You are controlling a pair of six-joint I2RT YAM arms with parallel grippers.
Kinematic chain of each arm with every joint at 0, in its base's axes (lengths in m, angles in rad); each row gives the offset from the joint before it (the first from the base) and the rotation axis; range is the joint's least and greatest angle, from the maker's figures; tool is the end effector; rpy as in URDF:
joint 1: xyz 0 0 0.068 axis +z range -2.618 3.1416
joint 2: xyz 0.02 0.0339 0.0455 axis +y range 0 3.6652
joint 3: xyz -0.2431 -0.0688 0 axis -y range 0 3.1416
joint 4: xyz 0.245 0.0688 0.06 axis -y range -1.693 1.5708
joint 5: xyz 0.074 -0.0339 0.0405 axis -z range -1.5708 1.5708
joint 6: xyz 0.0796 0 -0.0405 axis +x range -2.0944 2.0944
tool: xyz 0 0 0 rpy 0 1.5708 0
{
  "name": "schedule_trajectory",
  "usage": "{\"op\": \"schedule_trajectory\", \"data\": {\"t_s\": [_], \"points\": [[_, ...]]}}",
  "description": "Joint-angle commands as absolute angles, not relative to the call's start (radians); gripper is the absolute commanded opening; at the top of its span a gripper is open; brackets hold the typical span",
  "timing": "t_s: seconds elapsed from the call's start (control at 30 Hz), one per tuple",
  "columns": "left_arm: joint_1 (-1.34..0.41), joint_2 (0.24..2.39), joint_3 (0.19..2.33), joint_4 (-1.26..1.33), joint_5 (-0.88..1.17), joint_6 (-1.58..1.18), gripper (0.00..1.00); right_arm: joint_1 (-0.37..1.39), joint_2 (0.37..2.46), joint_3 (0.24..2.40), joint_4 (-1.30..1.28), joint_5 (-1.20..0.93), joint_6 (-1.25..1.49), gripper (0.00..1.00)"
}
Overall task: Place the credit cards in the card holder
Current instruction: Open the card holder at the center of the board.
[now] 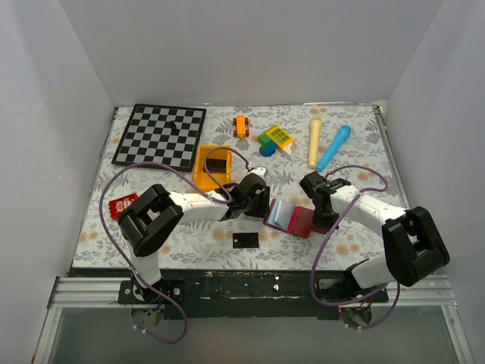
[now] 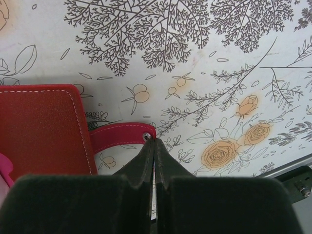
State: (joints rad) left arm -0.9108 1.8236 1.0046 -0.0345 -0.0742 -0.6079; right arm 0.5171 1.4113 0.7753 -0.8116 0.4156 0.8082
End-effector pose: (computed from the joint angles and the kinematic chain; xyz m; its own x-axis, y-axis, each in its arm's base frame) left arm 0.2455 -0.3067 0.0953 -0.8122 0.1175 -0.5715 0.3583 0.8735 -0.3296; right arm 0.2177 0.0868 0.1105 -0.8918 0.2538 -0.3746 0.3411 0.9210 -0.1879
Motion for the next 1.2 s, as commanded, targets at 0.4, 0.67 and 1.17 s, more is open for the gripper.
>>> {"op": "schedule_trajectory", "data": {"t_s": [0.4,0.67,1.17], "points": [[-0.92,1.914,1.026,-0.023,-0.038,-0.591,0.36,0.512,1.168,0.864,-0.894,0.413,0.793,0.43],[-0.922,1.914,1.023,-0.018,-0.041,-0.594,0.36,0.512,0.971,0.887,-0.731,0.246,0.681,0.37],[-0.922,1.907,1.026,-0.02,-0.037,-0.6,0.35,0.512,1.285,0.861,-0.627,0.124,0.705,0.01]]}}
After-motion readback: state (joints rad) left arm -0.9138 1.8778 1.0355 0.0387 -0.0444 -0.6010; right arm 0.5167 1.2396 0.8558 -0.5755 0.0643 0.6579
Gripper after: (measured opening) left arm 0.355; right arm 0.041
